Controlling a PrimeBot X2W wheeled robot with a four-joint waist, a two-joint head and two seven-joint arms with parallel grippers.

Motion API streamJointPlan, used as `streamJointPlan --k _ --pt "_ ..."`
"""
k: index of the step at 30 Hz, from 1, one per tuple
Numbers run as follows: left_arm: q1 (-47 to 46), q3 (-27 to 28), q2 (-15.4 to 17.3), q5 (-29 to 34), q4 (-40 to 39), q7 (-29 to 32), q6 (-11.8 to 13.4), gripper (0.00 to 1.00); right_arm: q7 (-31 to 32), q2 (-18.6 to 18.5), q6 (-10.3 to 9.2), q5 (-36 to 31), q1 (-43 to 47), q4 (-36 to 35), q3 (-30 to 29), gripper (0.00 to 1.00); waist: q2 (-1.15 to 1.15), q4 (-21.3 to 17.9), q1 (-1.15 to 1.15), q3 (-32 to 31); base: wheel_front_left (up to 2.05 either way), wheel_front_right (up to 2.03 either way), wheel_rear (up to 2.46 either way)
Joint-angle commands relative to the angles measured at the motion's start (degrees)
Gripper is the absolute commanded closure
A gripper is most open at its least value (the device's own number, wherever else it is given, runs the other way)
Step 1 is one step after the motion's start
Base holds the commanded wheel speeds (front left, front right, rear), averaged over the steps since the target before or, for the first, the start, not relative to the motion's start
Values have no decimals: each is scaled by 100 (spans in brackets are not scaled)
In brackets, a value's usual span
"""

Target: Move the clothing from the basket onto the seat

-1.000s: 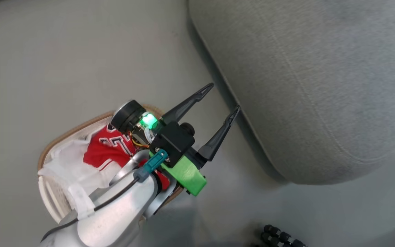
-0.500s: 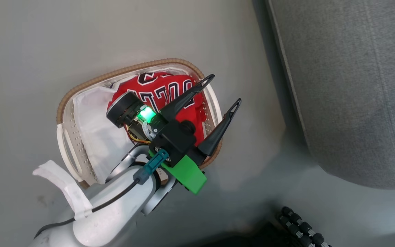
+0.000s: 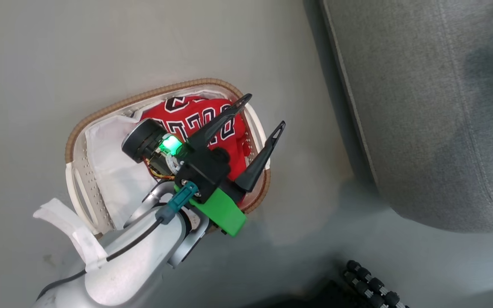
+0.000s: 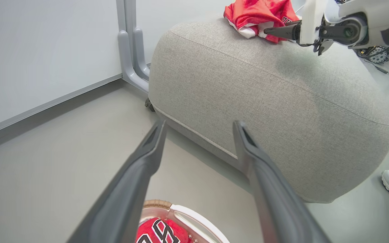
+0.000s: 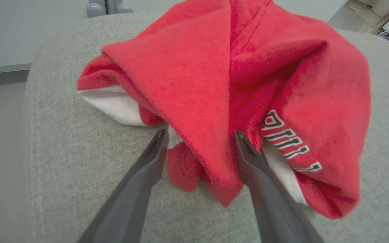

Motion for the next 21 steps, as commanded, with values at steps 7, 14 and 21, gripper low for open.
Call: streamJointPlan --k 7,14,21 --pt "301 142 -43 -276 366 -354 79 0 -32 -165 -8 242 768 -794 446 0 0 -118 -1 -767 0 0 0" --pt "584 373 -305 -679 865 -735 39 0 -33 -438 -8 265 1096 -1151 626 0 0 121 -1 -1627 0 0 0" --pt "983 950 -472 -953 1283 -895 139 0 -32 -295 -8 349 1318 -1385 878 0 0 491 -1 -2453 0 0 0"
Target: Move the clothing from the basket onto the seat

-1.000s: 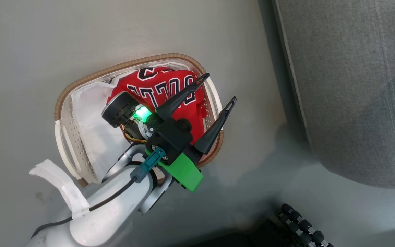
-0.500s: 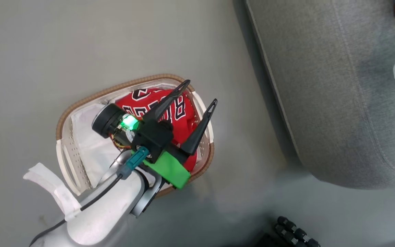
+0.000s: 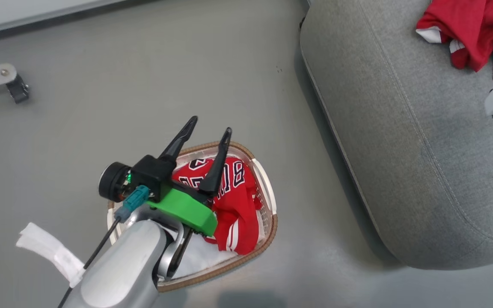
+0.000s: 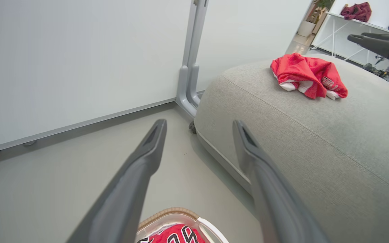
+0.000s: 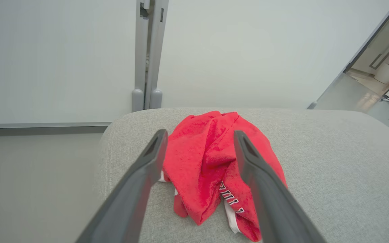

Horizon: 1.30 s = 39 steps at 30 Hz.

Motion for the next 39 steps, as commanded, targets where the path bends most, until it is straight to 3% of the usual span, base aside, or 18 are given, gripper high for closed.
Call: streamJointPlan --k 1,16,23,30,39 --pt "206 179 -8 -20 10 -43 41 0 -25 69 -8 32 228 -56 44 0 0 415 0 -742 0 0 0" --pt "2215 2458 -276 221 -290 -36 79 0 -27 1418 -8 -185 2295 -1551 -436 0 0 1187 0 -1782 0 0 0" --pt "2982 3064 -493 485 -423 -37 -20 0 -27 1955 -8 -450 3419 -2454 -475 0 0 1387 0 -1996 0 0 0" --pt "3353 3323 -697 691 -381 -36 -169 0 -27 2129 -8 -531 4330 -2930 -476 0 0 1458 0 -2072 0 0 0" --pt "3483 3456 -843 818 -170 -37 -370 0 -27 2131 -8 -379 4624 -2881 -125 0 0 1464 0 -2262 0 0 0"
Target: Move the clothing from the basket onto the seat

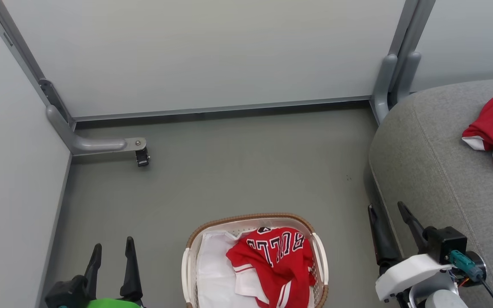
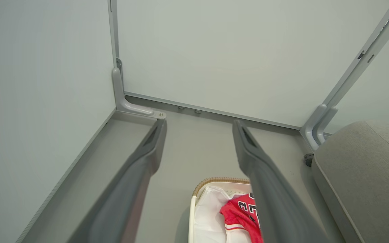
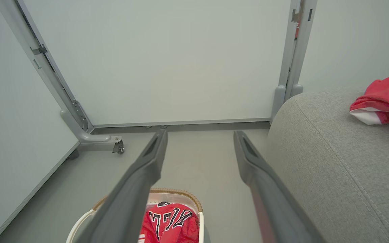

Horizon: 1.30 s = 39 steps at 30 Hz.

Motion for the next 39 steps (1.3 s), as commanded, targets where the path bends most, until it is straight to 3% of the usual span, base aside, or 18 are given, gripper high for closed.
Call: streamJointPlan --k 1,30,39 --pt "67 52 -21 58 36 -3 -33 0 -27 -25 -8 4 66 46 16 0 0 -2 0 -49 0 0 0" --pt "-123 244 -155 262 286 -3 -284 0 -28 -22 -8 142 -61 261 233 0 0 -51 0 -81 0 0 0" --pt "-302 143 -133 396 273 -4 -340 0 -28 -23 -8 37 -243 121 125 0 0 -108 0 252 0 0 0"
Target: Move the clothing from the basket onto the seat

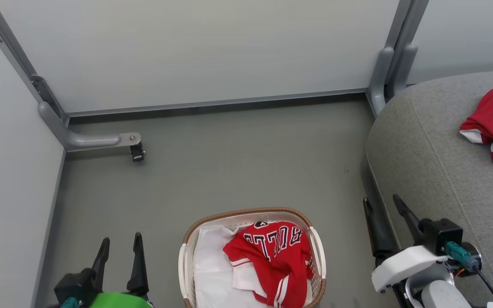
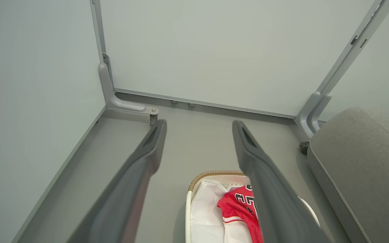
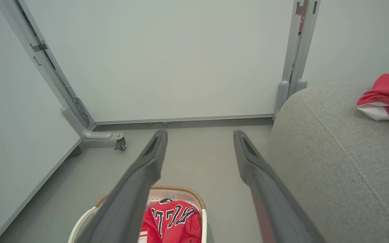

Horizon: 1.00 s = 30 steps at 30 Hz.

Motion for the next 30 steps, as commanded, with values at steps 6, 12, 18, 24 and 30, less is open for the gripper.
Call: streamJointPlan --k 6,12,18,24,30 --pt "-995 -273 132 258 -53 94 -117 0 -28 -25 -8 -236 -540 -293 -421 0 0 -63 0 841 0 0 0" --pt "-2300 -937 84 540 270 430 -272 0 -28 -24 -8 -460 -1237 -684 -811 0 0 -155 0 1883 0 0 0" --pt "-3555 -1855 -70 515 1245 804 -355 0 -27 -22 -8 -499 -2017 -1019 -983 0 0 -397 0 2972 0 0 0" --pt "-4356 -2774 -131 382 2426 1024 -364 0 -27 -21 -8 -416 -2619 -1309 -904 0 0 -735 0 3812 0 0 0" --pt "-4733 -3622 -144 -31 2999 930 -367 0 -28 -19 -8 -322 -2895 -1605 -905 0 0 -1008 0 4301 0 0 0"
